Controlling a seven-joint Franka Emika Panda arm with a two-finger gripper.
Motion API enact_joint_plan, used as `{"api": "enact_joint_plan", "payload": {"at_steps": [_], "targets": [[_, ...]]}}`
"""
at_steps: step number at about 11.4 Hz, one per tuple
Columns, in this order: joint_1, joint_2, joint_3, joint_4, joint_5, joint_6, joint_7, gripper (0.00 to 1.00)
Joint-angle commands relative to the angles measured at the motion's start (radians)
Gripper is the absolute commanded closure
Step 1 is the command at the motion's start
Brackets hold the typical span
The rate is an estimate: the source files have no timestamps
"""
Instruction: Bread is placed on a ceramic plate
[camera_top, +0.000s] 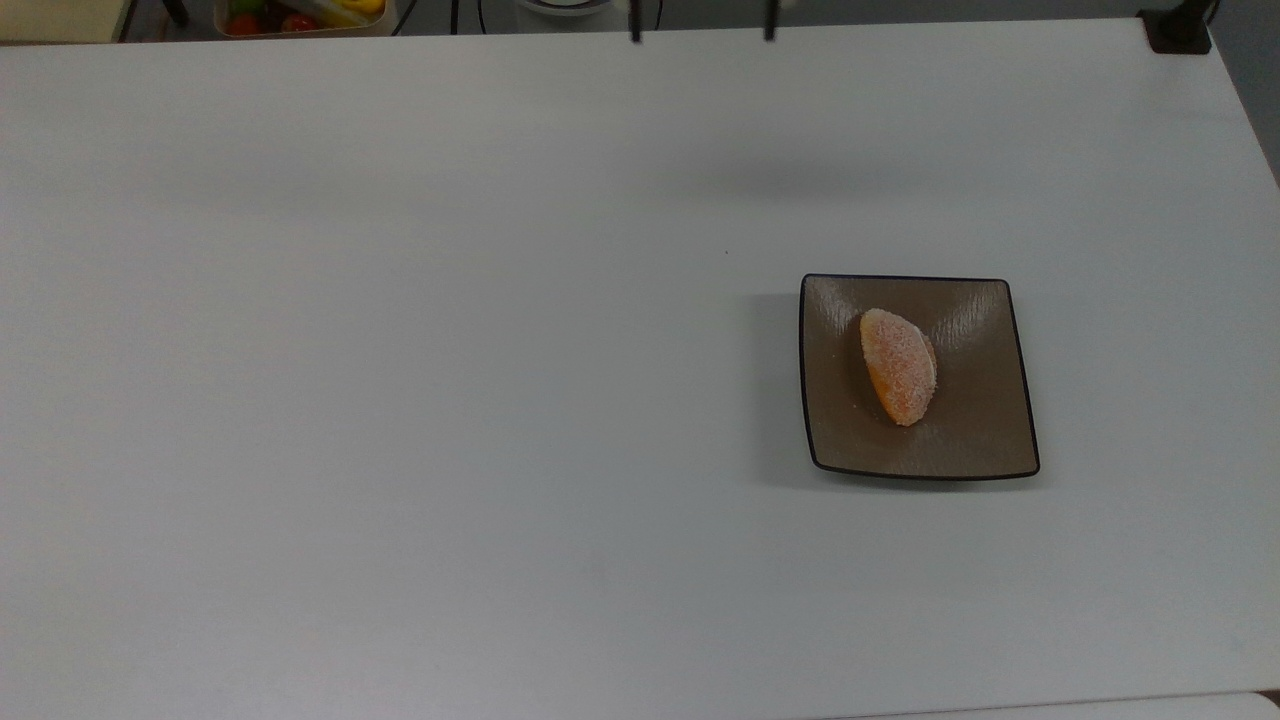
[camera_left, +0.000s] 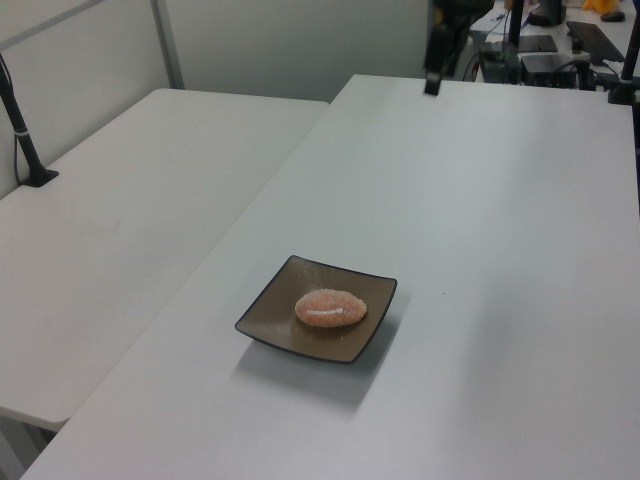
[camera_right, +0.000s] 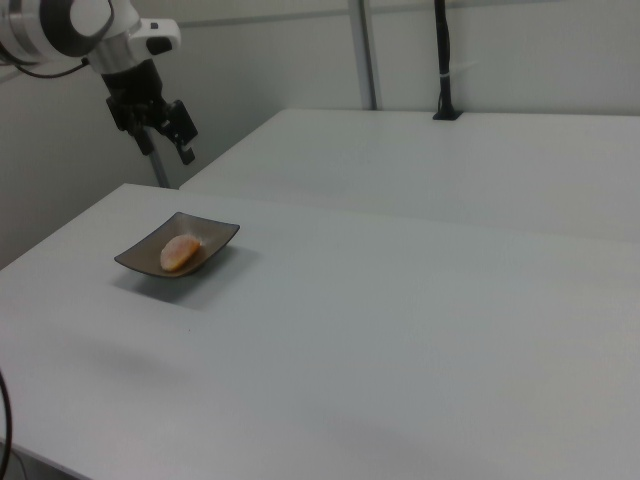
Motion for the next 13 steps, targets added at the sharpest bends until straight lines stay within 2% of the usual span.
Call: {"api": "enact_joint_plan", "payload": {"at_steps": [1,4,8,13], "targets": [[-0.087,-0.108,-0.005,-0.077,0.024,-0.092,-0.007,0.00],[-0.166,-0.108,-0.005,-0.108,0.054,-0.092,-0.026,0.00],[-0.181,-0.082,-0.005,-0.108,0.057,-0.057,-0.337,0.00],[-0.172,-0.064,-0.002,-0.119,0.056,-0.017,-0.341,0.00]]}}
